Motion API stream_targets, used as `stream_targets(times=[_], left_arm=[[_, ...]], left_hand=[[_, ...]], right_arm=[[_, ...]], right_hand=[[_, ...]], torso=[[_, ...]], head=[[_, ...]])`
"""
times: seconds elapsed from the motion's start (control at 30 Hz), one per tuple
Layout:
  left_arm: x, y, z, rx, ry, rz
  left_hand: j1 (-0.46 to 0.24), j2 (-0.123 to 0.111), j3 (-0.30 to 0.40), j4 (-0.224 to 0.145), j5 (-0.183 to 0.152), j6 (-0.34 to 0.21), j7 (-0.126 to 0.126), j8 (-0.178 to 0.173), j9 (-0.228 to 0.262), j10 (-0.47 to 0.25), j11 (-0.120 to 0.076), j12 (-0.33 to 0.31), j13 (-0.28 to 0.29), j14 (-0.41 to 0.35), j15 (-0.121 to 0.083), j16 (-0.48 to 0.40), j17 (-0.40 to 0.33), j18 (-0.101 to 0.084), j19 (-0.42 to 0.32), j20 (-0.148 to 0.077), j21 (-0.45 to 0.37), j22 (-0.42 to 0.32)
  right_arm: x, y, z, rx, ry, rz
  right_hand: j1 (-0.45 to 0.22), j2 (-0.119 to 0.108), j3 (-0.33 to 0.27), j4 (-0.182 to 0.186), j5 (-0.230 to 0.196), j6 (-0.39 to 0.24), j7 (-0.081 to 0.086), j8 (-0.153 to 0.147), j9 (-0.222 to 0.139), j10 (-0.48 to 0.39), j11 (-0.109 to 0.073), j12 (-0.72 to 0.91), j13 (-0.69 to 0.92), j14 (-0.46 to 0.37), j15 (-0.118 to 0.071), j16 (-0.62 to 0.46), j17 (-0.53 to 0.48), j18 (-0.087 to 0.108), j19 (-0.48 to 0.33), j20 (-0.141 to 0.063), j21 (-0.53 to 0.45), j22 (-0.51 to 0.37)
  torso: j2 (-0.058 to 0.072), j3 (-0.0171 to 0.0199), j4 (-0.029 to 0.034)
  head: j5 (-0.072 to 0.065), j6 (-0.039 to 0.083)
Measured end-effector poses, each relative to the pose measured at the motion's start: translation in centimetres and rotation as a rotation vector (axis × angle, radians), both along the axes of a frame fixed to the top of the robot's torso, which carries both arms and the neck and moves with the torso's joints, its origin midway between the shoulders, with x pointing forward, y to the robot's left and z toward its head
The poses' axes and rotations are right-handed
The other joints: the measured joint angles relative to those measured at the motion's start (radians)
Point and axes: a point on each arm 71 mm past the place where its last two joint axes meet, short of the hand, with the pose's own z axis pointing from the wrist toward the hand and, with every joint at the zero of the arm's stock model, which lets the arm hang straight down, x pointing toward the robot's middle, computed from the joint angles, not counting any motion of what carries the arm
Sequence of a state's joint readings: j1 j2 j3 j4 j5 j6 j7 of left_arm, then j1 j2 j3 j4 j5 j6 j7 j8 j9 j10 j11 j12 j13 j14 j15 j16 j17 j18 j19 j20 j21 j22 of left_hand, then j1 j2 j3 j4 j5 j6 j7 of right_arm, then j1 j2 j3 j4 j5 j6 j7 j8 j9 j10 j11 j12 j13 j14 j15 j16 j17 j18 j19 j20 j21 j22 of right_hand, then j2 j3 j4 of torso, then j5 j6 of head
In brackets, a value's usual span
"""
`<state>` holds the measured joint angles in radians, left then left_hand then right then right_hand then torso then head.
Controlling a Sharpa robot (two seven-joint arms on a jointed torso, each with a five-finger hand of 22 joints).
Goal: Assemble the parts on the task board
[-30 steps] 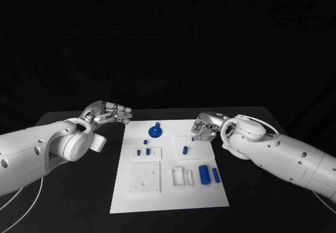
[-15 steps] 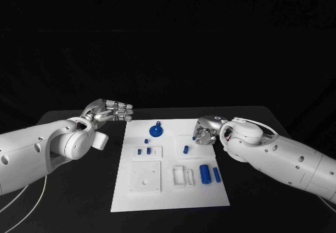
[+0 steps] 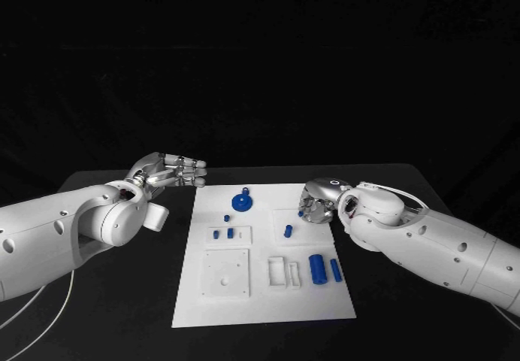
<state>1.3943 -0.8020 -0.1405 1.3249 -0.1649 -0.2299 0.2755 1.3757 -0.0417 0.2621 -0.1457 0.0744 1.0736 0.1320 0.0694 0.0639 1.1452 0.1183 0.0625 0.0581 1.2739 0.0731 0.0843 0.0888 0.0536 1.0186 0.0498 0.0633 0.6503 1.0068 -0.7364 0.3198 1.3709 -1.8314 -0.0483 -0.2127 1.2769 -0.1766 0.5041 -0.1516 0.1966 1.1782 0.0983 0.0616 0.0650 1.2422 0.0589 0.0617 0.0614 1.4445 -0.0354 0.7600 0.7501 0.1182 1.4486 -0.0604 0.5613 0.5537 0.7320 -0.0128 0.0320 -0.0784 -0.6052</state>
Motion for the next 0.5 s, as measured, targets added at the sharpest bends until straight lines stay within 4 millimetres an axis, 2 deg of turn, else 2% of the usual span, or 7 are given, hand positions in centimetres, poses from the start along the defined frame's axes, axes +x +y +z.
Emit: stream_targets(times=[0.13, 0.5], left_arm=[[0.0, -0.02, 0.0, -0.001, 0.001, -0.002], [0.0, -0.05, -0.03, -0.003, 0.005, -0.006]], left_hand=[[0.0, 0.0, 0.0, 0.0, 0.0, 0.0, 0.0, 0.0, 0.0, 0.0, 0.0, 0.0, 0.0, 0.0, 0.0, 0.0, 0.0, 0.0, 0.0, 0.0, 0.0, 0.0], [0.0, 0.0, -0.003, -0.003, 0.0, 0.0, 0.0, 0.0, 0.0, 0.0, 0.0, 0.0, 0.0, 0.0, 0.0, 0.0, 0.0, 0.0, 0.0, 0.0, 0.004, -0.004]], right_arm=[[-0.01, 0.28, -0.06, 0.002, -0.005, 0.002], [0.03, 0.58, -0.16, 0.003, -0.015, 0.0]], right_hand=[[0.0, 0.0, 0.0, 0.0, 0.0, 0.0, 0.0, 0.0, 0.0, 0.0, 0.0, 0.0, 0.0, 0.0, 0.0, 0.003, 0.0, 0.009, 0.0, 0.0, -0.001, 0.006], [0.0, 0.0, 0.0, 0.0, 0.0, 0.0, 0.0, 0.0, 0.0, 0.0, 0.0, 0.0, 0.0, 0.0, 0.0, 0.003, 0.0, 0.01, 0.0, 0.0, -0.001, 0.006]], torso=[[0.0, 0.0, 0.0001], [0.0, 0.0005, 0.0003]], head=[[0.001, -0.001], [0.001, -0.004]])
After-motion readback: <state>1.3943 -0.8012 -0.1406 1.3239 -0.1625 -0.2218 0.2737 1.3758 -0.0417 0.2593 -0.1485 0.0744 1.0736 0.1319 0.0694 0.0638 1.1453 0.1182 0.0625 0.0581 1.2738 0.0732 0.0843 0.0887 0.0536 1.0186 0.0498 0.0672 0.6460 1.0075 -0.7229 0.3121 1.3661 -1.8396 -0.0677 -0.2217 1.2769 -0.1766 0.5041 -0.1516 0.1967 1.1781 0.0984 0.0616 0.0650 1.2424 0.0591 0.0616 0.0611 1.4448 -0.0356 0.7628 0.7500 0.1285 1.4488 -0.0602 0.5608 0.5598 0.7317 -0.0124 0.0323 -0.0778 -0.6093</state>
